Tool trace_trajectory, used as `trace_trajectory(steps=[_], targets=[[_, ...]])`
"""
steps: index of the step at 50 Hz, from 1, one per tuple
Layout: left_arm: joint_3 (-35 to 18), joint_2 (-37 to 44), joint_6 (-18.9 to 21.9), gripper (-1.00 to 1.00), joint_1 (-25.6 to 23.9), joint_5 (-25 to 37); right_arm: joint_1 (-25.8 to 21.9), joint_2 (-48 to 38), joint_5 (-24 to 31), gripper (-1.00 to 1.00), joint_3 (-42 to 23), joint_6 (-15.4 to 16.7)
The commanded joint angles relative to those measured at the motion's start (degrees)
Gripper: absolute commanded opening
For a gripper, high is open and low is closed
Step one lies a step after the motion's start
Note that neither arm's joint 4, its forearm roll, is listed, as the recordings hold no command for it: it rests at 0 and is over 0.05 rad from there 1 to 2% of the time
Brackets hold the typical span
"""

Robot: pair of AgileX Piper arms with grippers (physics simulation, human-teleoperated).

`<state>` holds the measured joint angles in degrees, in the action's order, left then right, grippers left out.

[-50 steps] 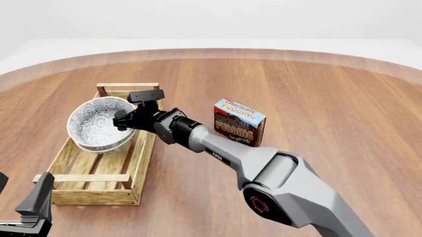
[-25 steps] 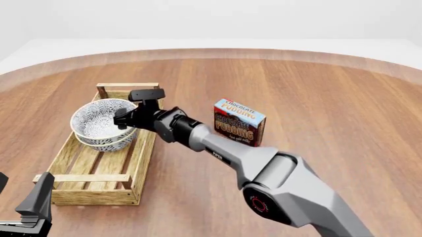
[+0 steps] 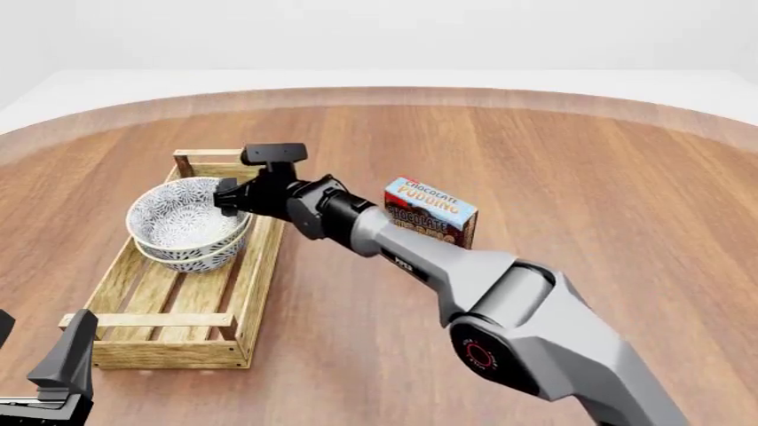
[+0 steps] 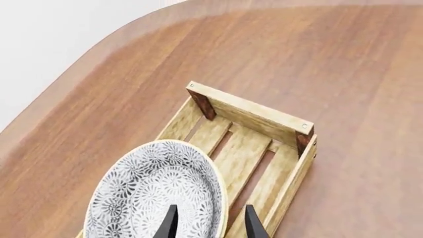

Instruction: Stack the left bowl on the right bowl and place them in the tray.

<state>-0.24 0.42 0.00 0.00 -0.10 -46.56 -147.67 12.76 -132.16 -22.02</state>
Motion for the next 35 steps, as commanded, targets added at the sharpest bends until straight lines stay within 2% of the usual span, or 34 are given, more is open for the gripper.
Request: trace_trajectory(steps=[1,19,21,35], targets=[[0.00,0.00,0.00,1.00,0.00,0.00,0.55,6.57,-1.50,1.00,5.15,0.52],[0.00,0.00,0.00,1.00,0.00,0.00,1.55,18.25,-4.40,1.00,14.18,2.31],[0.00,0.00,0.00,1.00,0.00,0.00,1.67,20.40,-5.32,1.00,16.13,3.57],[0.00,0.00,0.00,1.00,0.00,0.00,1.34,29.69,-9.66,1.00,25.92,4.25]])
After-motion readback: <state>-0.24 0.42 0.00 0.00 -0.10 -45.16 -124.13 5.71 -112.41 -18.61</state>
